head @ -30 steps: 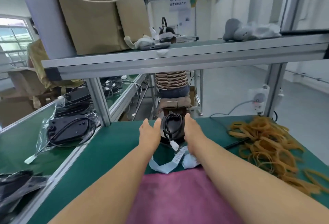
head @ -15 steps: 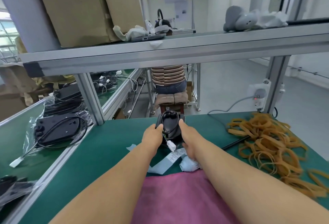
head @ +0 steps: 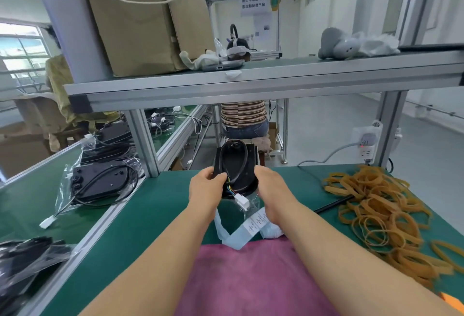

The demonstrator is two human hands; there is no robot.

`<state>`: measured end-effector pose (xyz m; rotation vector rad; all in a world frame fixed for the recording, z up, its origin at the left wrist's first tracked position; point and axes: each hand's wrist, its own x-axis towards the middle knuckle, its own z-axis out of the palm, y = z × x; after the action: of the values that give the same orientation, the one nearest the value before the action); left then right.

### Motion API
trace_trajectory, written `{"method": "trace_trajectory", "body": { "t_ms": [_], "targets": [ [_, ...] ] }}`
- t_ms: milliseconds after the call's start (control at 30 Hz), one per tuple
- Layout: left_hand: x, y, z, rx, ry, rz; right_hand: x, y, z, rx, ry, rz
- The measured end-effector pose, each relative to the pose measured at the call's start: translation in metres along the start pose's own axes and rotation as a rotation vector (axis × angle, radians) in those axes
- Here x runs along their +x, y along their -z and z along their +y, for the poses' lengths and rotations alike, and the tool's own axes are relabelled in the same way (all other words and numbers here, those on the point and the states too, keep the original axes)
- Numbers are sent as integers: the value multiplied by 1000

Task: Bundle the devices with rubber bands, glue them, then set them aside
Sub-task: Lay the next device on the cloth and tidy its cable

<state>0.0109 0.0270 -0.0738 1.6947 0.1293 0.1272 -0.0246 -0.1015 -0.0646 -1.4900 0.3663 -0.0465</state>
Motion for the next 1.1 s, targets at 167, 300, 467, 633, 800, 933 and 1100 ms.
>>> {"method": "trace_trajectory", "body": {
  "t_ms": [167, 300, 467, 633, 800, 933, 1100],
  "targets": [
    [-25, 20, 17, -20, -104, 50, -46, -7, -14, 34, 130, 35],
    [-47, 34, 32, -198, -167, 22, -77, -15, -8, 136, 219, 39],
    [-81, 52, 43, -358, -154, -6, -129, -30, 10, 196, 234, 31],
    [-118, 72, 38, -380, -101, -82, -175, -38, 36, 168, 231, -2],
    [-142, 87, 16, -371, 2, -92, -208, -33, 53, 24, 228, 23],
    [-155, 98, -4, -346, 78, -118, -229, -25, 65, -61, 226, 10],
    [-159, 111, -23, -302, 146, -148, -230, -8, 82, -64, 138, 20]
  ]
}}
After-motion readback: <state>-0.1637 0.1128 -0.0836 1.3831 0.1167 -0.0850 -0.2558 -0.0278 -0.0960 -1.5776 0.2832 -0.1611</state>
